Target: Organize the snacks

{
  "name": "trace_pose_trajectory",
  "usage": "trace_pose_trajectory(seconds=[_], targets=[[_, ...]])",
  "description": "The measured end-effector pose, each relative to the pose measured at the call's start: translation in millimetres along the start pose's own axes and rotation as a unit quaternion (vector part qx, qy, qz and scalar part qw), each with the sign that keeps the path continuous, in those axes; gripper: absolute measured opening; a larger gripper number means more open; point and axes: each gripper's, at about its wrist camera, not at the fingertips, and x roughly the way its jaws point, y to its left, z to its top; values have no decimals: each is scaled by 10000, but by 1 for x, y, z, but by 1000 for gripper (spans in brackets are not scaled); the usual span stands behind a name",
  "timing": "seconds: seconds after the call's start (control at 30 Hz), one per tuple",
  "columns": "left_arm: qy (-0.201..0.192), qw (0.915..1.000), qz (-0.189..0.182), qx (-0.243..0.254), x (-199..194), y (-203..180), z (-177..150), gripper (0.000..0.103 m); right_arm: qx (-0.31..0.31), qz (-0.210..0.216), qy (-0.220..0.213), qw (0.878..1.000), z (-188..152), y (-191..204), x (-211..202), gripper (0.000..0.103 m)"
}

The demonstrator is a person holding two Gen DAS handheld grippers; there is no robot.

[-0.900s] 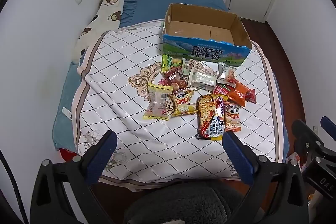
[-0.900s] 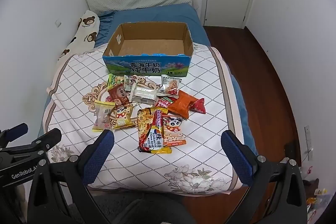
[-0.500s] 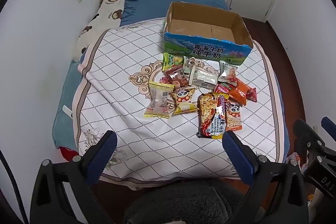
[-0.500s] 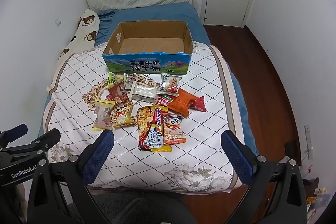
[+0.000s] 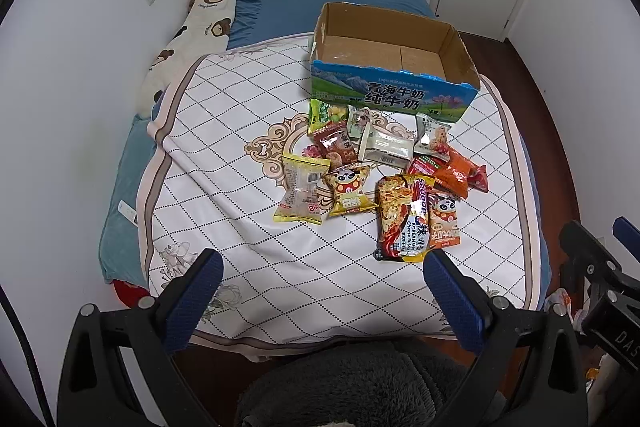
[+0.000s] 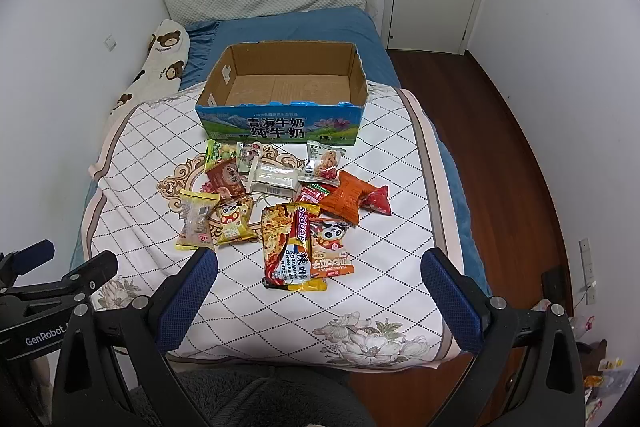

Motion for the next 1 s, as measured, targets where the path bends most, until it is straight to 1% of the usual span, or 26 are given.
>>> trace_pose_trajectory(seconds=[0.47,1.0], targets=[[-20,10000,2,1,-2,-1,-3,102,3,-7,-25,10000,2,1,-4,103],[-16,10000,-11,22,-4,-3,1,102,23,37,-46,10000,6,0,-11,103]])
